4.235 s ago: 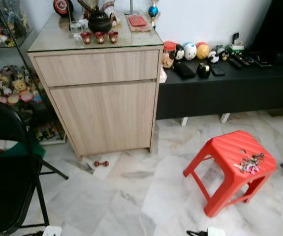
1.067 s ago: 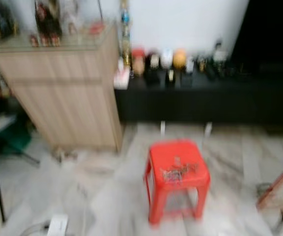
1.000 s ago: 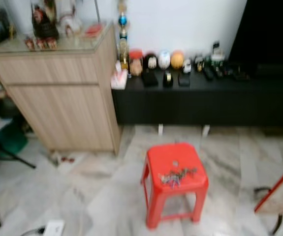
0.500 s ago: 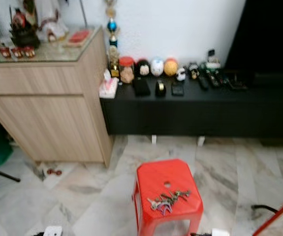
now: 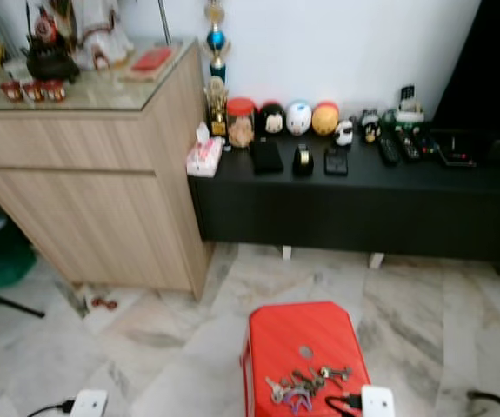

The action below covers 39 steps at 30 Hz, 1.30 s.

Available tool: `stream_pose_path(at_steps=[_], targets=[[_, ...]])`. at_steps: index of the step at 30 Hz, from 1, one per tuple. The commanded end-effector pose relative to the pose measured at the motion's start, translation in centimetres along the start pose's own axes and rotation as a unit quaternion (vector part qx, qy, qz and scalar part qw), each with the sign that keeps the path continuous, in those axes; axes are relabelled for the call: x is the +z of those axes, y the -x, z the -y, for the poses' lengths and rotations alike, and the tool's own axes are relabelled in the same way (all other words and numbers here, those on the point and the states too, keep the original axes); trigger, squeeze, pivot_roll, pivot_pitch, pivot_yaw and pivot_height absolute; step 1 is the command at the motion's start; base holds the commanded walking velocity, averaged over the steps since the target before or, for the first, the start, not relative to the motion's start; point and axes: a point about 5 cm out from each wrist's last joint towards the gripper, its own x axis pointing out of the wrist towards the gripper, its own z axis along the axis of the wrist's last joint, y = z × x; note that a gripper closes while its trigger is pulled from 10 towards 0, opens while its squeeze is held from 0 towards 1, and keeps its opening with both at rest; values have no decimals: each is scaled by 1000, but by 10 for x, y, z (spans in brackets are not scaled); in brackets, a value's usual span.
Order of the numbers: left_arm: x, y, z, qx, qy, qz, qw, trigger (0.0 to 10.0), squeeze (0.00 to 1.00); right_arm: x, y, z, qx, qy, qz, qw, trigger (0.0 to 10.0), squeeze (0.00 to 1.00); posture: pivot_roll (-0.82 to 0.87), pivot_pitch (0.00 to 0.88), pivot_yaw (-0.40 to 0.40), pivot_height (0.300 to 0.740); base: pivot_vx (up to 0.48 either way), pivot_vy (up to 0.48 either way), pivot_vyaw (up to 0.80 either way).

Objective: Hang keys on a hook

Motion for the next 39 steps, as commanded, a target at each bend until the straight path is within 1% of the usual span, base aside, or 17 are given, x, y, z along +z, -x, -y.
stream_pose_path(at_steps=[1,3,4,6,7,9,13,17,18,20,21,22,24,28,34,36,39], targets=[[-2,1,-4,5,-13,-5,1000,10000,0,-4,2,4,-13,-23,1,1000,10000,0,130,0,13,740,0,0,0],[-2,1,-4,6,-12,-4,1000,10000,0,-3,2,4,-15,-31,8,999,10000,0,123,0,19,740,0,0,0],[0,1,-5,9,-8,4,1000,10000,0,0,2,3,-13,-20,23,999,10000,0,114,0,25,740,0,0,0],[1,1,-5,10,9,14,1000,10000,0,37,-7,-14,2,16,96,995,10000,0,113,0,26,740,0,0,0],[2,1,-5,12,19,20,1000,10000,0,67,-11,-30,15,16,161,987,10000,0,107,0,25,740,0,0,0],[6,1,-6,16,36,43,998,10000,0,86,-9,-33,13,-8,213,977,10000,0,103,0,22,740,0,0,0],[13,2,-6,24,68,85,994,10000,0,97,-7,-34,11,-27,243,969,10000,0,113,0,11,740,0,0,0],[21,3,-5,26,72,123,989,10000,0,100,-9,-41,29,-18,237,971,10000,0,128,0,2,740,0,0,0],[92,6,-12,28,39,254,966,10000,0,101,-10,-43,33,-19,234,971,10000,0,128,0,0,740,0,0,0],[130,14,-15,32,19,327,944,10000,0,103,-10,-45,37,-19,233,972,10000,0,127,0,0,740,0,0,0],[137,16,-16,33,16,340,940,10000,0,104,-11,-46,38,-19,232,972,10000,0,127,0,-1,740,0,0,0],[154,23,-15,30,6,382,924,10000,0,106,-11,-47,39,-20,234,971,10000,0,126,0,1,740,0,0,0],[168,31,-13,19,9,423,906,10000,0,108,-11,-47,39,-24,236,971,10000,0,121,0,2,740,0,0,0],[176,40,-8,0,13,466,885,10000,0,107,-11,-41,34,-25,232,972,10000,0,110,0,-3,740,0,0,0],[172,50,-1,-20,13,489,872,10000,0,112,-9,-34,20,-39,253,966,10000,0,98,0,-19,740,0,0,0],[167,50,1,-25,17,486,873,10000,0,111,-8,-34,21,-50,257,965,10000,0,110,0,-30,740,0,0,0],[161,48,0,-13,28,478,878,10000,0,106,-7,-37,25,-35,254,966,10000,0,123,0,-38,740,0,0,0]])
